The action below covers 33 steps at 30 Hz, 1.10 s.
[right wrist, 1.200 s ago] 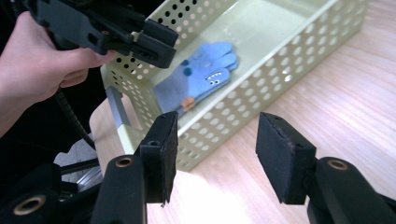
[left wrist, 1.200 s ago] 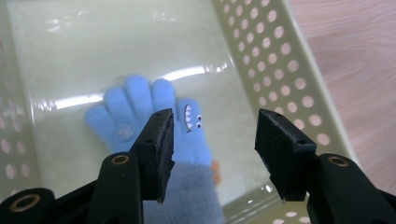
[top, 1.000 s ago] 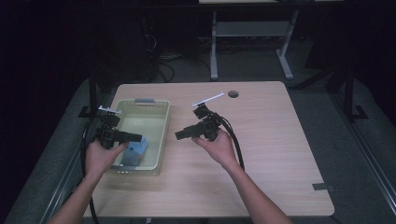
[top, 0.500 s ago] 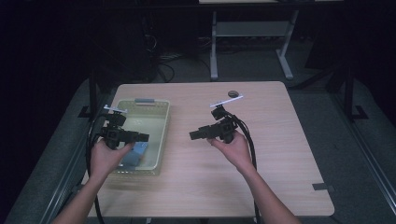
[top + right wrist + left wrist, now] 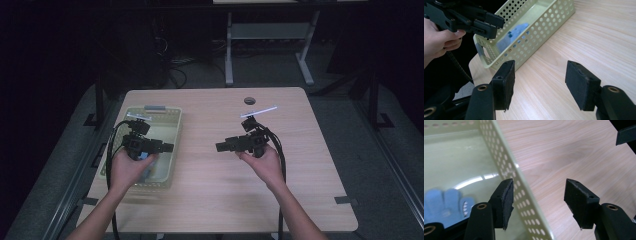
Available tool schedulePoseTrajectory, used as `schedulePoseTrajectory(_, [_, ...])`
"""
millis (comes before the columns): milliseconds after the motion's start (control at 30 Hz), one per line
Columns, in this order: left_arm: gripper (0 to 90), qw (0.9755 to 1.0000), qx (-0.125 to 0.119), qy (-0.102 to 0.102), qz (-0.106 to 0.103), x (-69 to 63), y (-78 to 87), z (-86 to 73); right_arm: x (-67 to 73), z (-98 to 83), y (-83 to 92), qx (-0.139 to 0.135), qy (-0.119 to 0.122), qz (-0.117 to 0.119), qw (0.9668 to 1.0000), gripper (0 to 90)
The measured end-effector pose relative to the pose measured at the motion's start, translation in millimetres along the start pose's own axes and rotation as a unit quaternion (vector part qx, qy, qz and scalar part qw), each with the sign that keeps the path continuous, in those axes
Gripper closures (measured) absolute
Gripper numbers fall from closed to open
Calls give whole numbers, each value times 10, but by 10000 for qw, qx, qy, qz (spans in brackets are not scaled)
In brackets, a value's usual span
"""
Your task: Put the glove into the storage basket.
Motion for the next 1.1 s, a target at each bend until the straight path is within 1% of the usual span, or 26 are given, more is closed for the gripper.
schedulePoseTrajectory(167, [397, 9999, 21, -99, -90, -109, -53, -1, -37, -33, 89, -47, -6, -60, 10000, 401])
schedulePoseTrajectory(200, [396, 9998, 21, -145, -109, -129, -63, -1, -36, -35, 104, -66, -50, -69, 9999, 400])
schedulePoseTrajectory(233, [395, 9998, 18, -142, -122, -156, -72, 1, -41, -48, 122, -54, -61, -71, 9999, 400])
schedulePoseTrajectory(267, [394, 9997, 14, -186, -135, -177, -81, 4, -51, -52, 133, -88, -61, -87, 9999, 399])
schedulePoseTrajectory(333, [393, 9997, 10, -195, -146, -200, -90, 8, -60, -63, 145, -98, -87, -98, 9999, 399])
schedulePoseTrajectory(367, [392, 9996, -10, -201, -179, -230, -105, 16, -97, -104, 166, -50, -110, -130, 9998, 392])
schedulePoseTrajectory(400, [391, 9996, -43, -208, -204, -273, -129, 28, -102, -113, 174, -61, -152, -136, 9998, 392])
schedulePoseTrajectory(433, [390, 9994, -16, -273, -224, -291, -137, 26, -117, -124, 187, -78, -139, -140, 9998, 392])
schedulePoseTrajectory(467, [389, 9994, -16, -273, -224, -291, -137, 26, -117, -124, 187, -78, -139, -140, 9998, 392])
schedulePoseTrajectory(533, [387, 9993, -41, -273, -238, -345, -166, 35, -139, -157, 217, -72, -146, -155, 9997, 392])
schedulePoseTrajectory(567, [386, 9991, -35, -306, -287, -396, -188, 38, -151, -175, 240, -80, -138, -175, 9997, 392])
schedulePoseTrajectory(600, [386, 9991, -35, -306, -287, -396, -188, 38, -151, -175, 240, -80, -138, -175, 9997, 392])
schedulePoseTrajectory(667, [385, 9989, -51, -341, -322, -473, -227, 47, -176, -202, 288, -100, -133, -206, 9996, 392])
schedulePoseTrajectory(700, [385, 9989, -51, -341, -322, -473, -227, 47, -186, -208, 306, -110, -131, -223, 9996, 392])
schedulePoseTrajectory(733, [385, 9986, -49, -365, -368, -518, -254, 49, -192, -216, 326, -114, -161, -243, 9995, 392])
schedulePoseTrajectory(800, [385, 9985, -35, -372, -392, -538, -264, 49, -199, -221, 343, -129, -166, -255, 9995, 392])
schedulePoseTrajectory(833, [385, 9984, -38, -373, -415, -564, -281, 52, -210, -227, 360, -145, -141, -264, 9994, 392])
schedulePoseTrajectory(867, [385, 9982, -40, -385, -448, -598, -301, 59, -232, -242, 393, -141, -179, -307, 9993, 392])
schedulePoseTrajectory(1033, [381, 9979, -79, -401, -501, -662, -346, 82, -309, -276, 462, -176, -194, -368, 9990, 388])
schedulePoseTrajectory(1100, [381, 9977, -43, -441, -519, -683, -365, 74, -340, -293, 498, -174, -216, -419, 9987, 385])
Point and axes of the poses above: each handheld gripper's, and its own axes: y roughly backward along the jaws, z roughly out of its top, x roughly to its left, the point moved 10 cm from there along -y, roughly forward along the jaws, and after that the axes turned 3 degrees about -x, right-handed, at the moved point
